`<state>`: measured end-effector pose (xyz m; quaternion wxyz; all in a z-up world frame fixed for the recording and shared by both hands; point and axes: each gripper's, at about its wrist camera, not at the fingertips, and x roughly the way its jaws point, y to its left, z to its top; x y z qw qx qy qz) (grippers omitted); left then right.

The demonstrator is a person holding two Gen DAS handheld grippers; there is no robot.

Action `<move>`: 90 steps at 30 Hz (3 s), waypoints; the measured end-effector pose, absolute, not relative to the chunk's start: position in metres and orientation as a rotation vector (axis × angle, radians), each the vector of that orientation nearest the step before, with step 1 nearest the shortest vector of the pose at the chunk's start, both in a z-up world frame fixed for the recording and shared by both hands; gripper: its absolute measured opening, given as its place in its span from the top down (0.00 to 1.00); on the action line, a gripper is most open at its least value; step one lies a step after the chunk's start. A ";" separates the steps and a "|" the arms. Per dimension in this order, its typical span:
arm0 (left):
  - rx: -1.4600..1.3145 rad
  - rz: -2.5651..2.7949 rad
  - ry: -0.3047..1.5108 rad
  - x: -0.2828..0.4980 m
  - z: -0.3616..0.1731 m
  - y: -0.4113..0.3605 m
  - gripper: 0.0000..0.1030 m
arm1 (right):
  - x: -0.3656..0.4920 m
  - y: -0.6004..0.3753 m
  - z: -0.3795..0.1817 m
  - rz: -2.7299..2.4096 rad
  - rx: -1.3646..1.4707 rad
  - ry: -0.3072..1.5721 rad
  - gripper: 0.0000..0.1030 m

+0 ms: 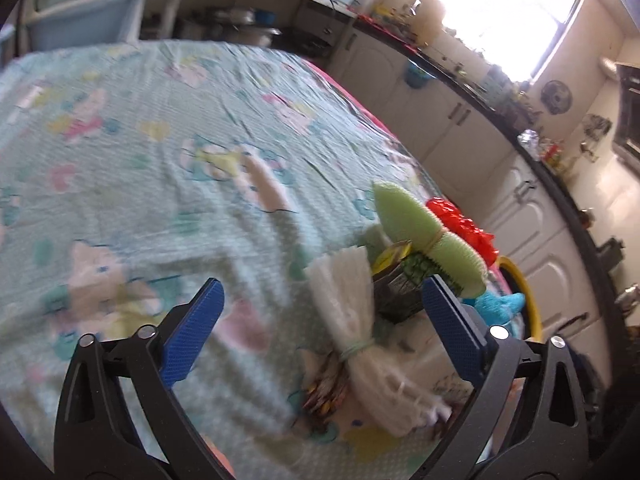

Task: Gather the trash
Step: 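Grasp the white mesh bag with the left tool while the right tool grasps the white plastic bag, then carry both bags over the yellow-rimmed bin and open the right tool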

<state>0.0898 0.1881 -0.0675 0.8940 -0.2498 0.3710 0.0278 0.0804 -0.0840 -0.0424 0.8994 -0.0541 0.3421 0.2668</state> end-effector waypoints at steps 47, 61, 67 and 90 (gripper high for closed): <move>-0.362 -0.038 0.501 0.051 0.040 0.155 0.96 | 0.061 -0.089 0.047 0.682 -0.211 0.448 0.97; -0.275 -0.174 0.443 0.105 0.092 0.070 0.96 | 0.085 -0.171 0.100 0.492 -0.145 0.338 0.97; -0.244 -0.239 0.440 0.138 0.103 0.028 0.96 | 0.093 -0.208 0.108 0.383 -0.125 0.314 0.97; -0.129 -0.365 0.413 0.239 0.099 -0.131 0.95 | 0.138 -0.330 0.080 -0.032 -0.080 0.400 0.97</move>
